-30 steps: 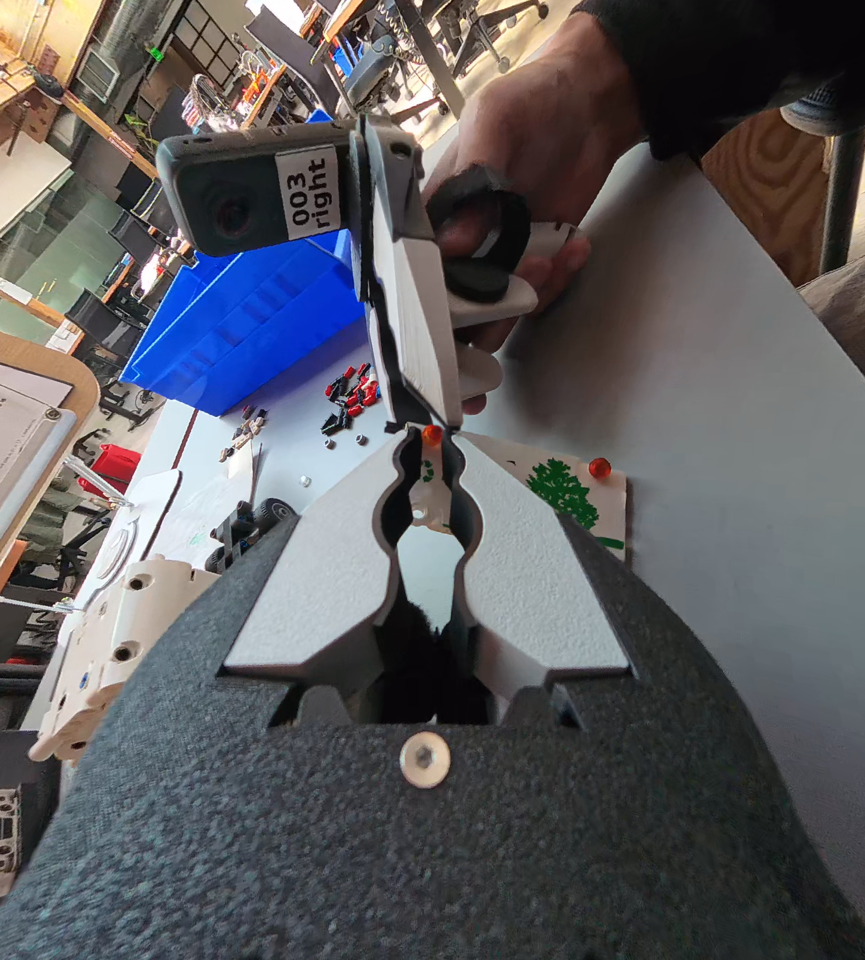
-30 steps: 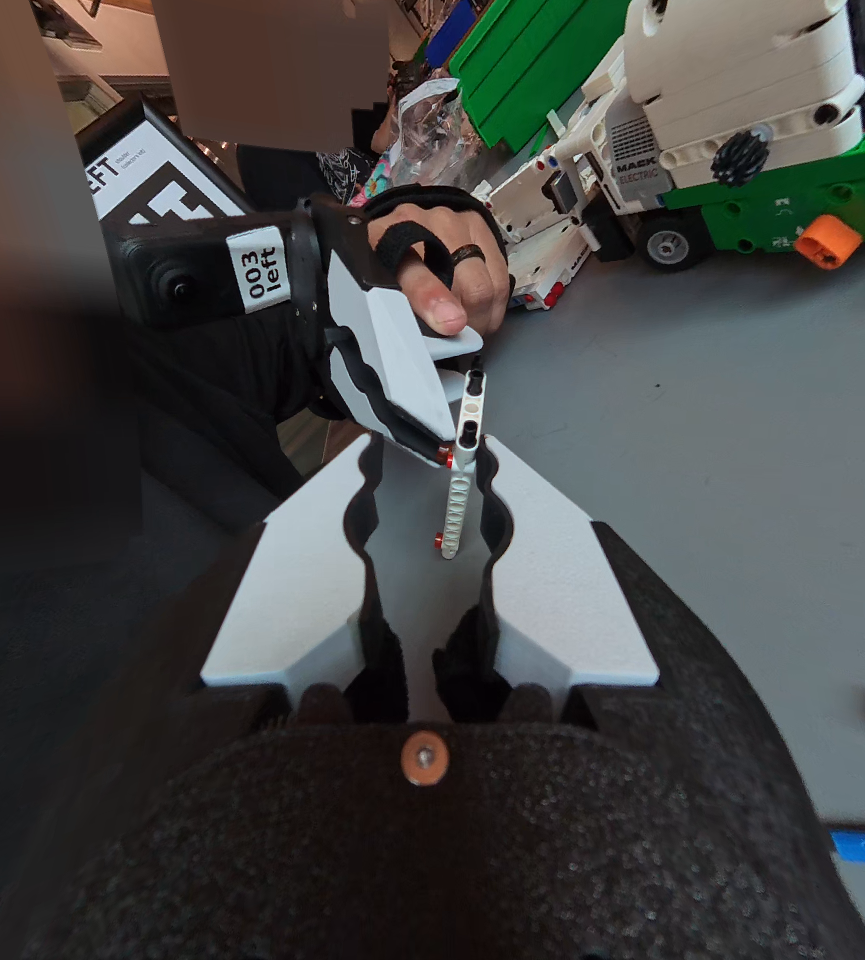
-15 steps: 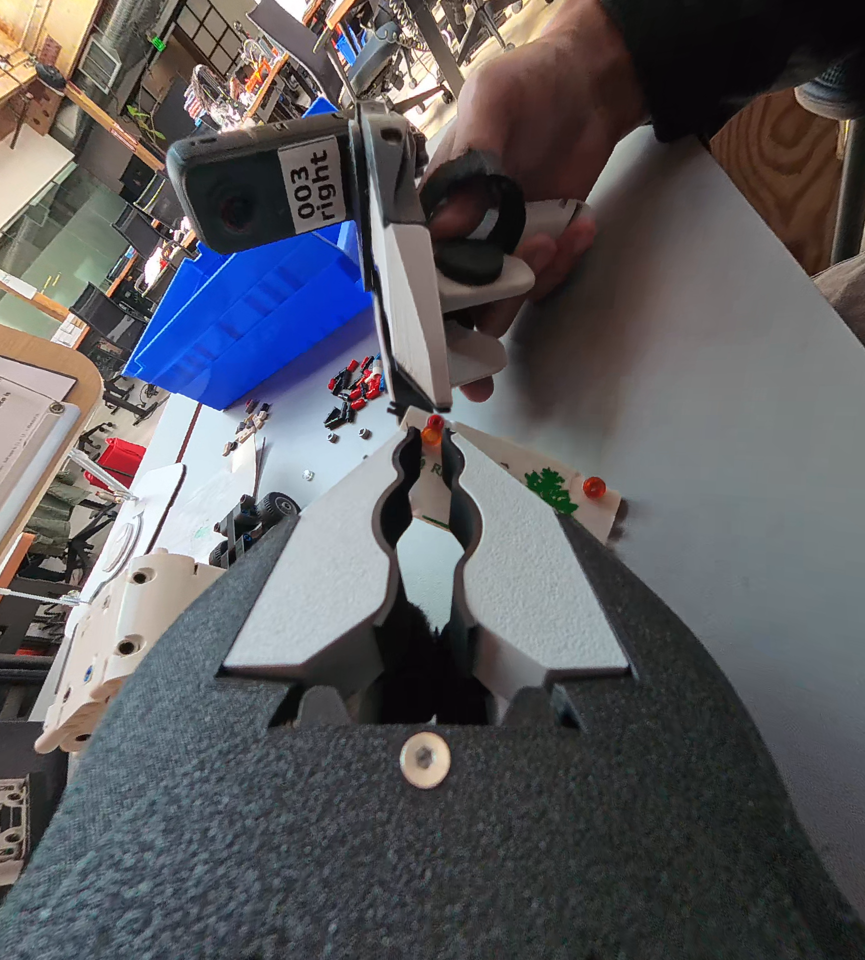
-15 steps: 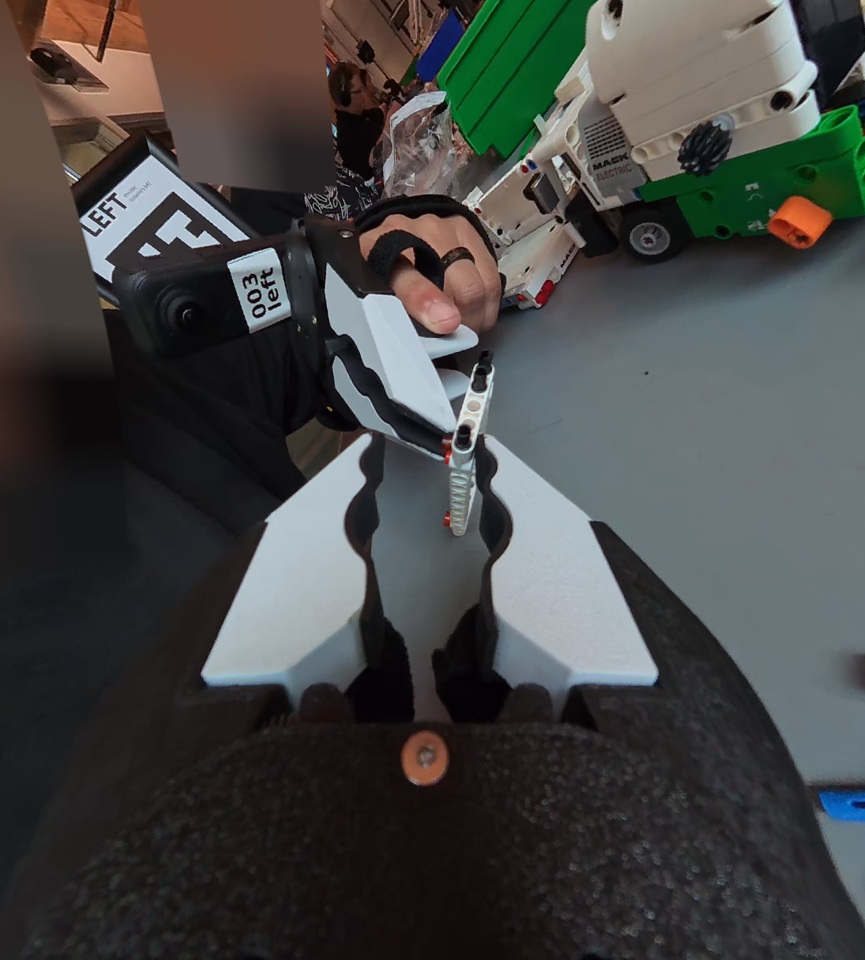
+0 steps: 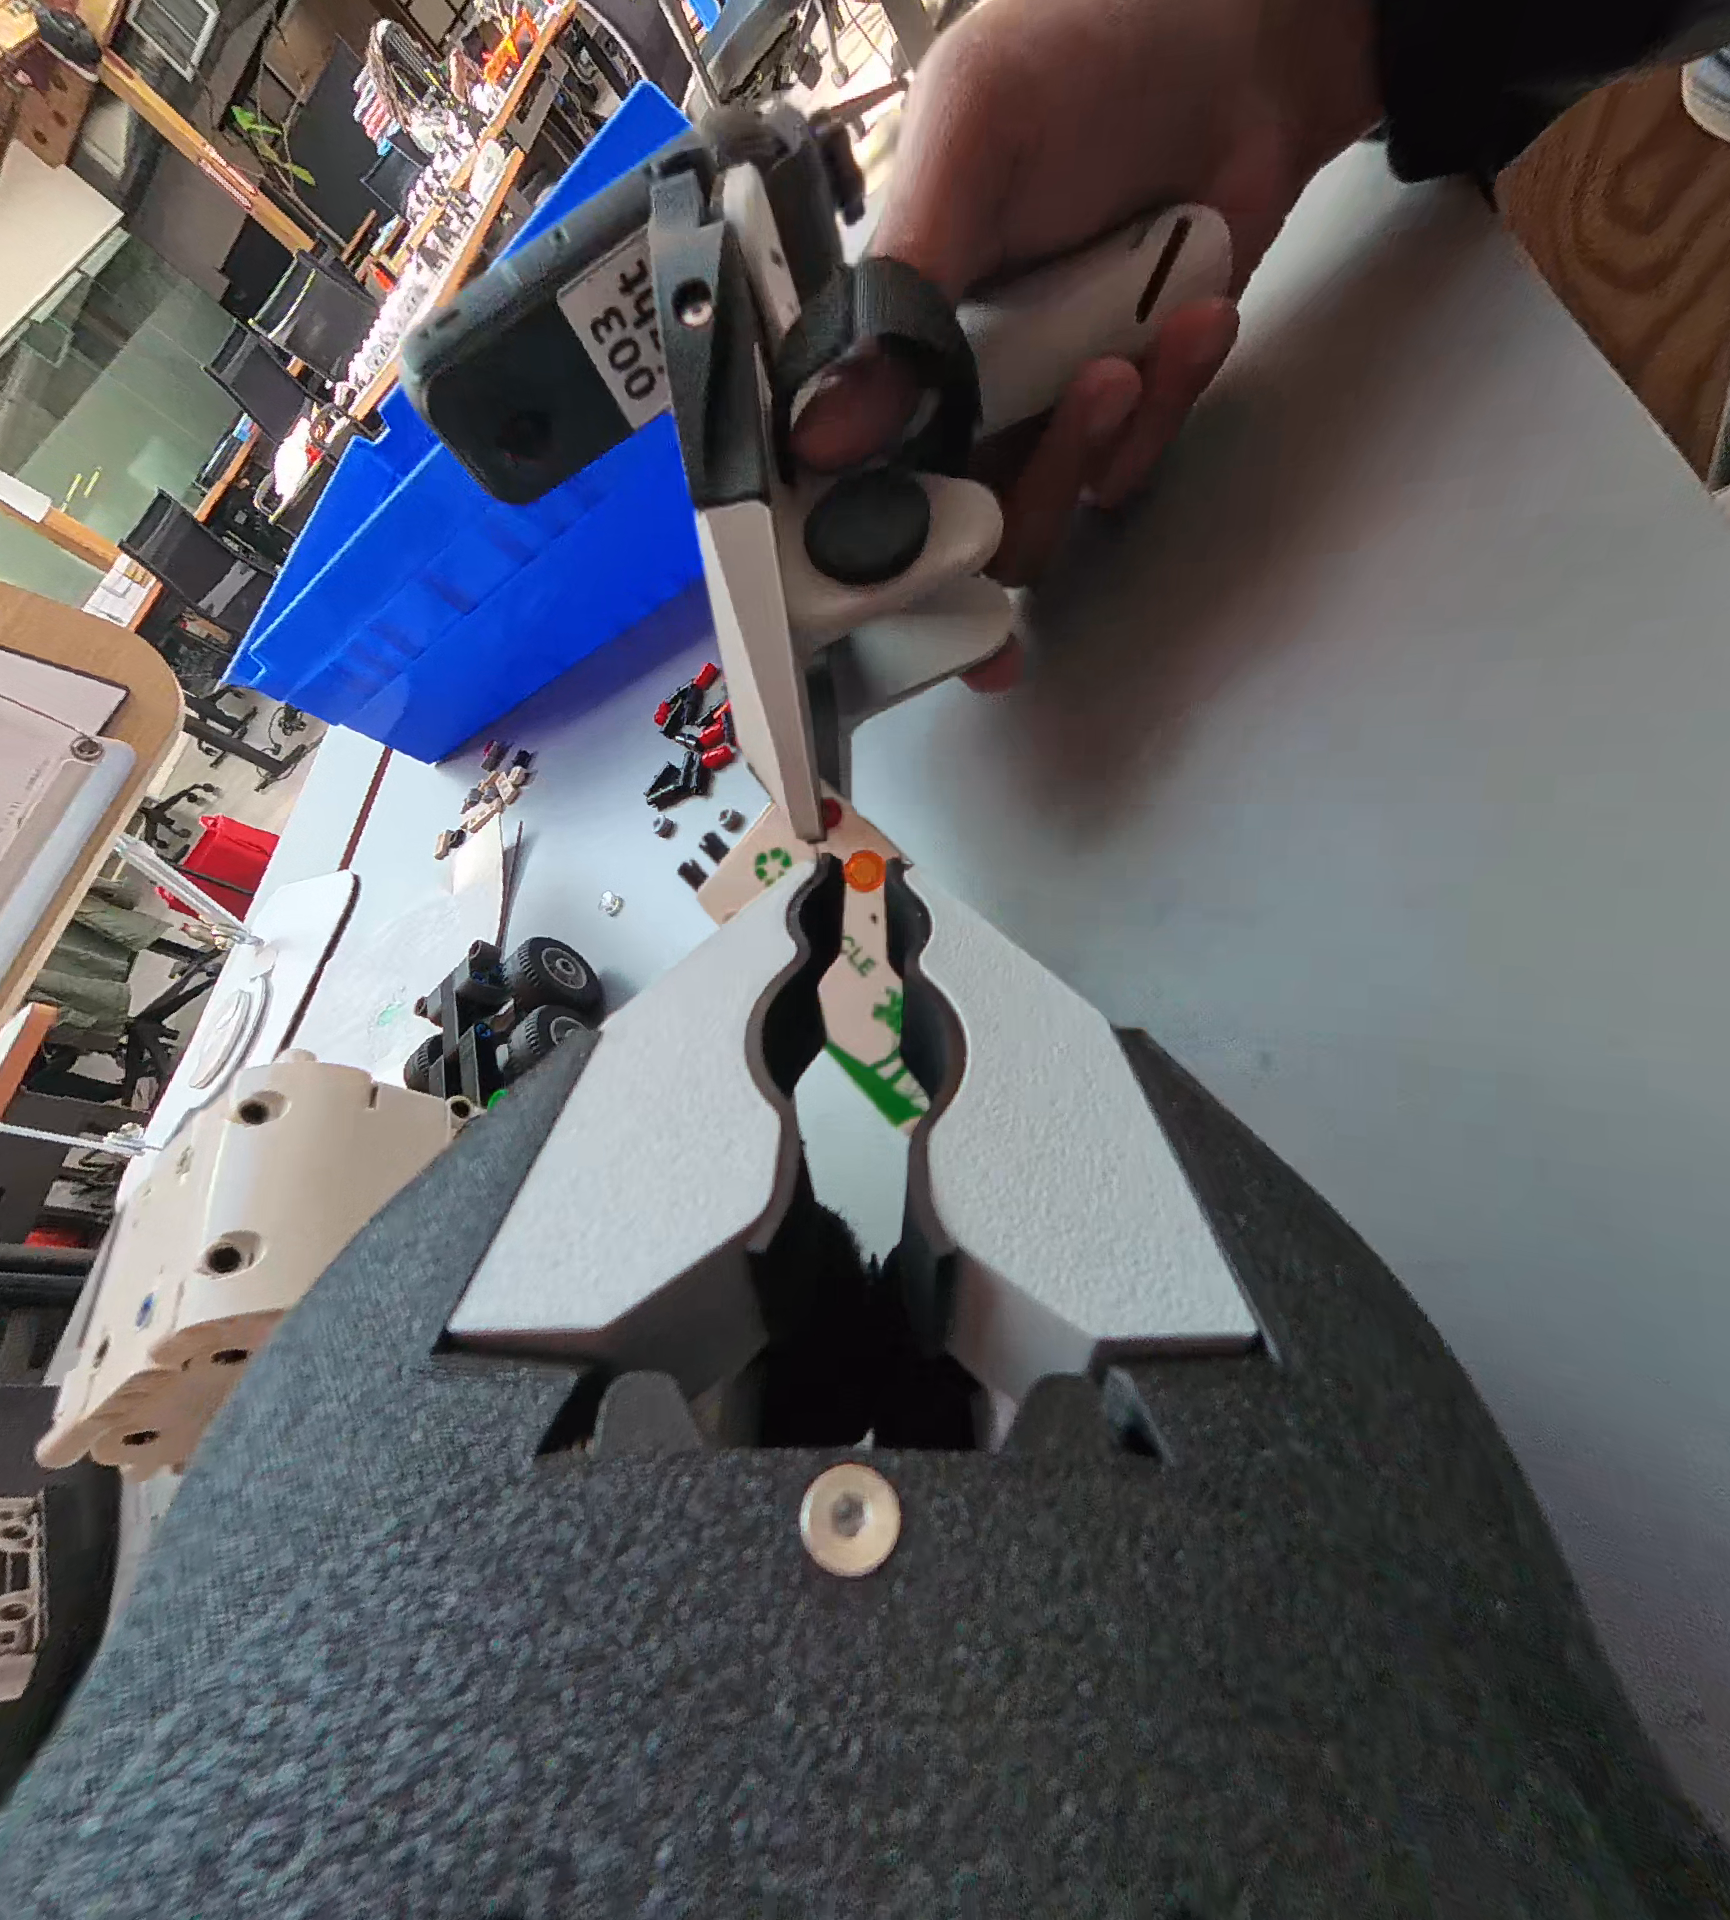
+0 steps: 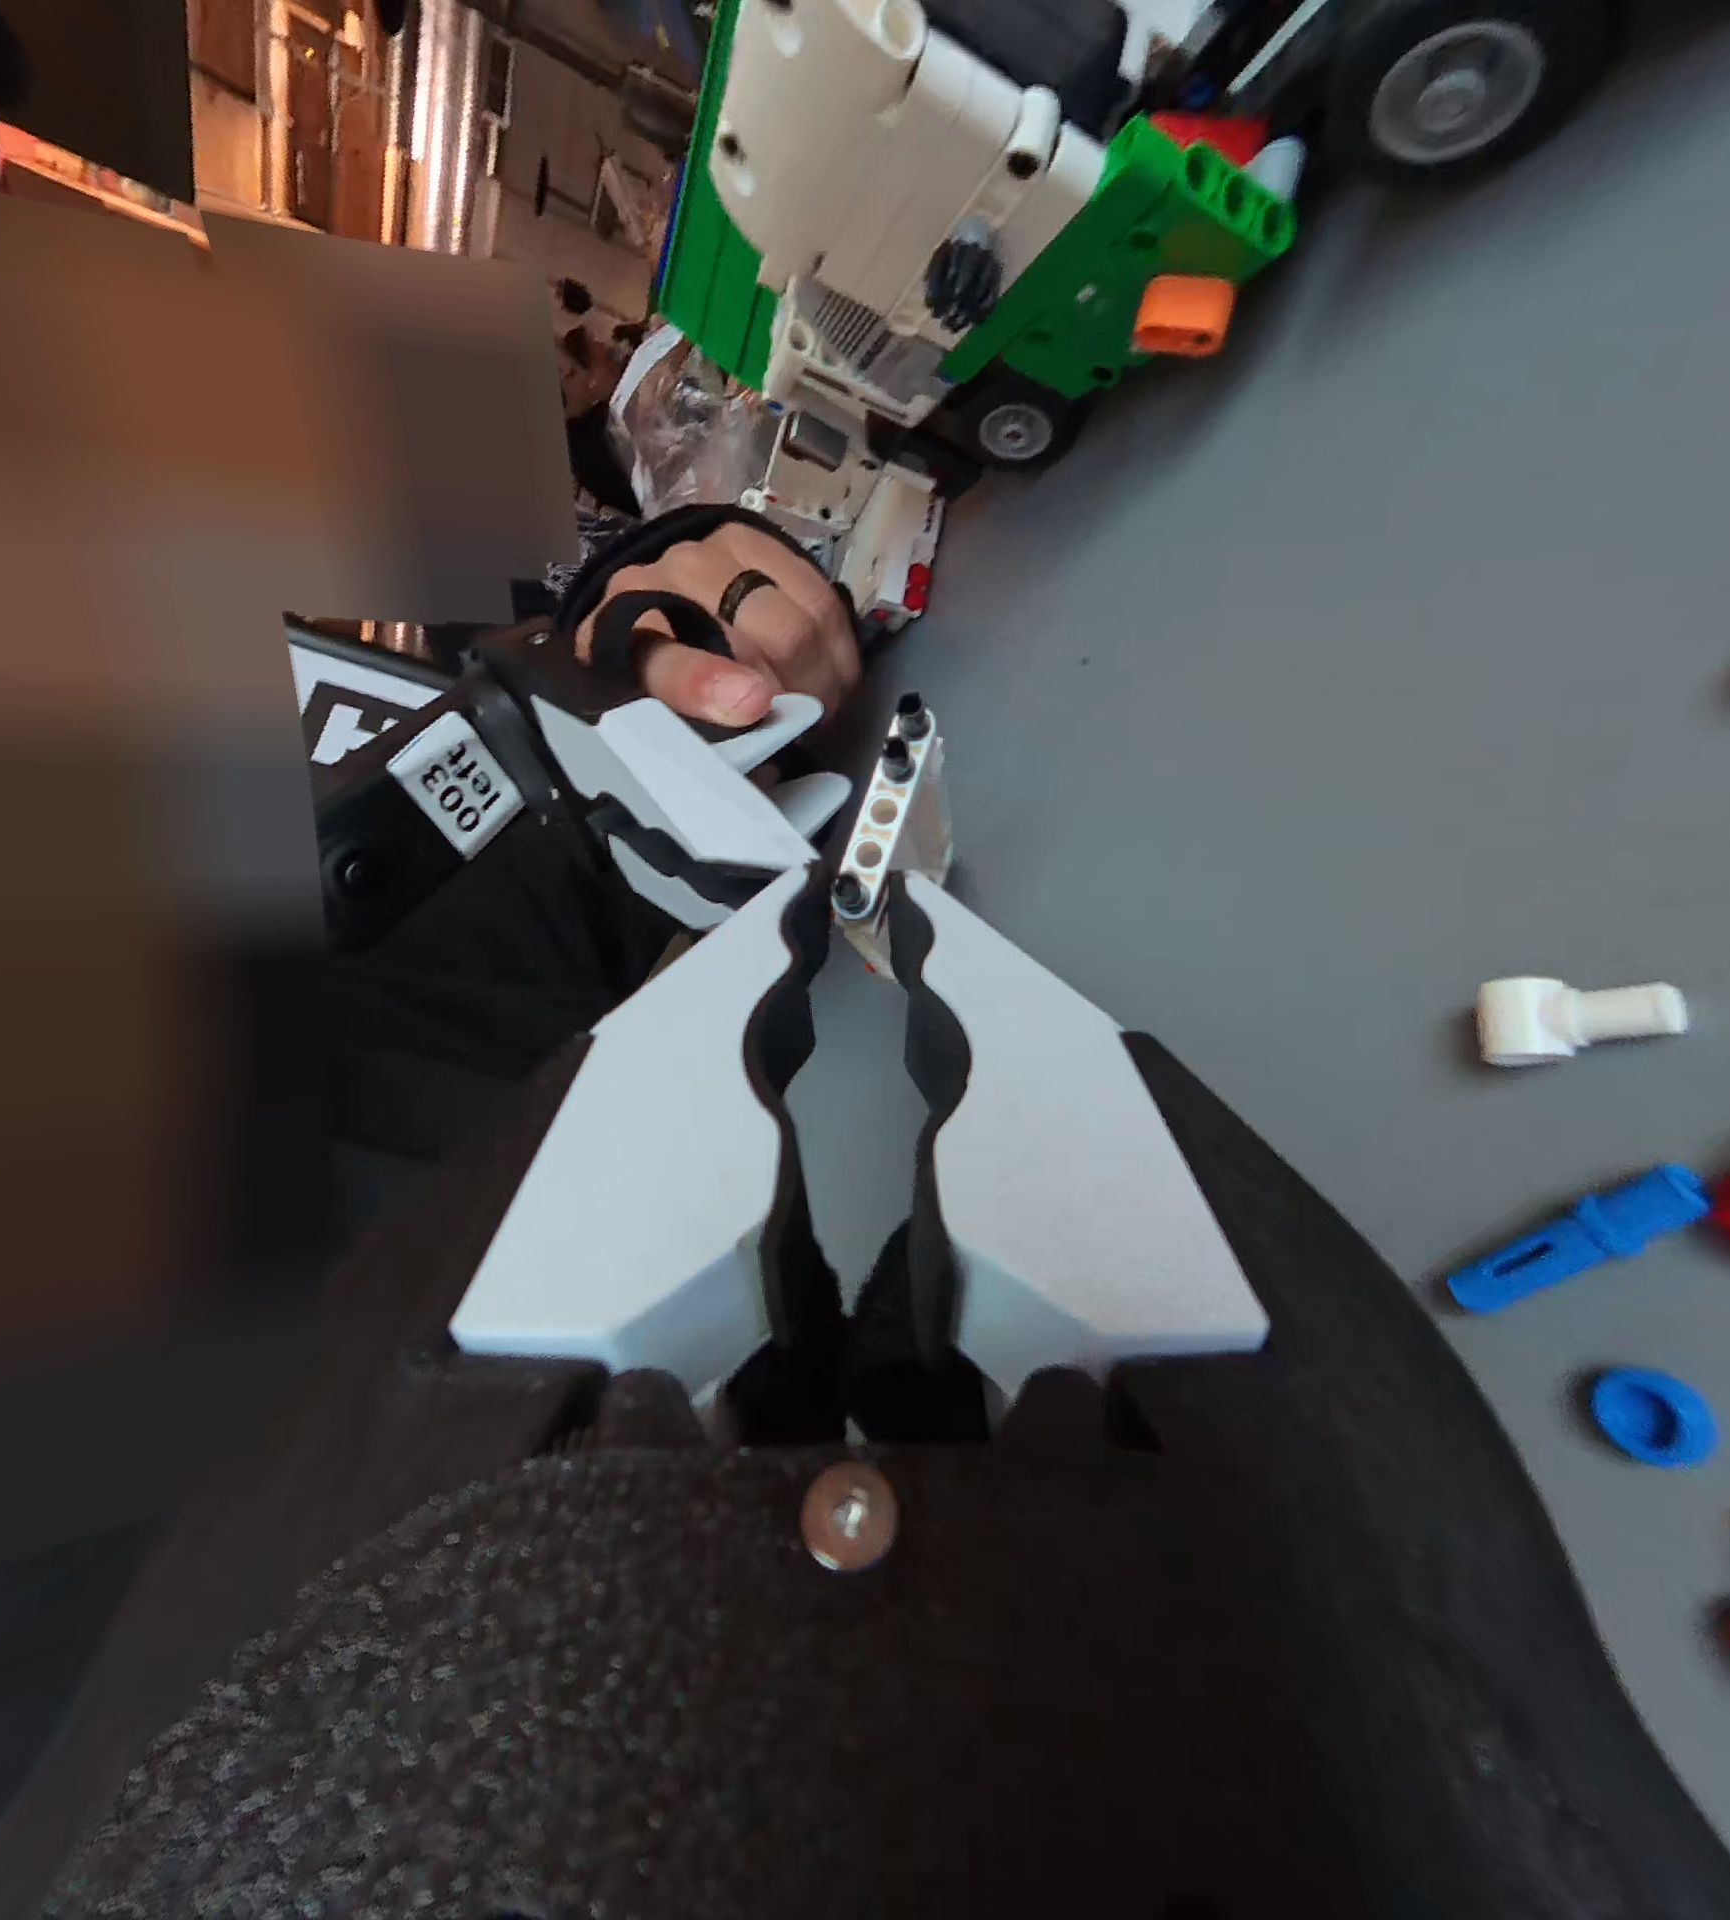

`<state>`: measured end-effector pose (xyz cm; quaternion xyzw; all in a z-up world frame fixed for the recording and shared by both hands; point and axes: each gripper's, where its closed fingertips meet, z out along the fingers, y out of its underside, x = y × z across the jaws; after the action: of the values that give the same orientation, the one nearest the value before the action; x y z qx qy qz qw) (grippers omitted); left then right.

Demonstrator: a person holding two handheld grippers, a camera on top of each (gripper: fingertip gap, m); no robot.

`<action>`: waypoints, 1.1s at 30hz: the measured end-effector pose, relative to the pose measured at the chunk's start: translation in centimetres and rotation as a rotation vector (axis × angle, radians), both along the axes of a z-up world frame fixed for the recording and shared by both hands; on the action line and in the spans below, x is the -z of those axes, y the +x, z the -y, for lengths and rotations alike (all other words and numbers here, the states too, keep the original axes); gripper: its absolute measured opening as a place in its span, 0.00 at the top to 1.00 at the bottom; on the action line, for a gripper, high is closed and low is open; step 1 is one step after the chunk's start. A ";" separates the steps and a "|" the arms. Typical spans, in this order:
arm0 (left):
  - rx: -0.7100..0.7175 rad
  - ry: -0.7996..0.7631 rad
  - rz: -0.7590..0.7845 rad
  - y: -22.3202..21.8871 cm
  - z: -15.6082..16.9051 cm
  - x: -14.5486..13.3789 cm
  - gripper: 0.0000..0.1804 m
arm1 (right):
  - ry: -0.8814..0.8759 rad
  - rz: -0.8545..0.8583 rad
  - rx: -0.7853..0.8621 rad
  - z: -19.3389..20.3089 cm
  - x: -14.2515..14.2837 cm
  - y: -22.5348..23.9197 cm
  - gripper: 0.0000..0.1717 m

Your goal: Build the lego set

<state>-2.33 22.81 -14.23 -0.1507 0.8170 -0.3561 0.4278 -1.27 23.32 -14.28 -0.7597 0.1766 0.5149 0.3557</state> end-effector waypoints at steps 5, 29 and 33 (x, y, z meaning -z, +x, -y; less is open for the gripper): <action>-0.063 -0.046 -0.056 0.6 -0.7 0.3 0.97 | -0.065 0.171 0.107 -0.4 1.4 0.7 0.95; -0.057 -0.010 -0.133 0.5 -0.4 1.9 0.97 | -0.045 0.032 0.209 0.1 0.9 0.8 0.95; -0.061 -0.058 -0.084 0.5 -0.2 0.4 0.97 | -0.013 0.048 0.232 0.0 0.5 1.1 0.95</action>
<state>-1.86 23.00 -14.67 -0.2025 0.8186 -0.3598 0.3992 -0.18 23.36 -14.74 -0.7485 0.2579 0.4509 0.4121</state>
